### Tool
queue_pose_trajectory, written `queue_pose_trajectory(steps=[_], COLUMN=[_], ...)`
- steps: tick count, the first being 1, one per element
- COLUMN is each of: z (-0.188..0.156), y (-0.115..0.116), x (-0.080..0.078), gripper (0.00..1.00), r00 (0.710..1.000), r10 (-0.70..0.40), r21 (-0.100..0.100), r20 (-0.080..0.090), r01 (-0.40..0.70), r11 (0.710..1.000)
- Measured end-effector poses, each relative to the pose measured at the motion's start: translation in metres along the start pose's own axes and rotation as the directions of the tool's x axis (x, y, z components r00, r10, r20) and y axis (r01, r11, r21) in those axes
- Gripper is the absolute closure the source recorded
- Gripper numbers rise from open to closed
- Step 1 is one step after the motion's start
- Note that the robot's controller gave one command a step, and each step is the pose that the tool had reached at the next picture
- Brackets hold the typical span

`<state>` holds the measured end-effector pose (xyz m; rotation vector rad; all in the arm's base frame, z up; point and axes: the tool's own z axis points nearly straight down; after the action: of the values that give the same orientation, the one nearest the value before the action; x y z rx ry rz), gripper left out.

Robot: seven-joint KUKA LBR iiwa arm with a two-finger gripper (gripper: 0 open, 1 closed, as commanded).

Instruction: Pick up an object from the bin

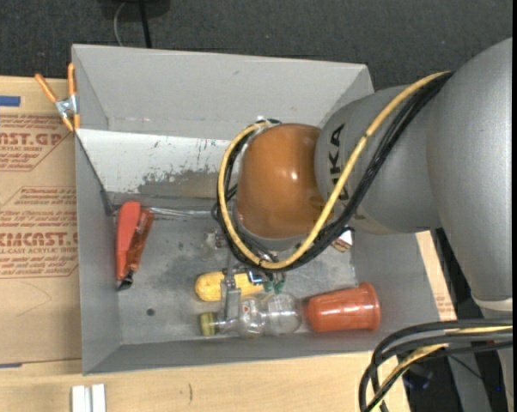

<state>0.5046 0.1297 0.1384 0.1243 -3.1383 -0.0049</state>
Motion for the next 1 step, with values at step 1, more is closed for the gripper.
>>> queue_pose_trajectory(steps=[1], z=[0.0247], y=[-0.0536], x=[-0.0002], gripper=[0.00], r00=[0.998], r10=[-0.067], r21=[0.001], r20=[0.001], r01=[0.067], r11=[0.998])
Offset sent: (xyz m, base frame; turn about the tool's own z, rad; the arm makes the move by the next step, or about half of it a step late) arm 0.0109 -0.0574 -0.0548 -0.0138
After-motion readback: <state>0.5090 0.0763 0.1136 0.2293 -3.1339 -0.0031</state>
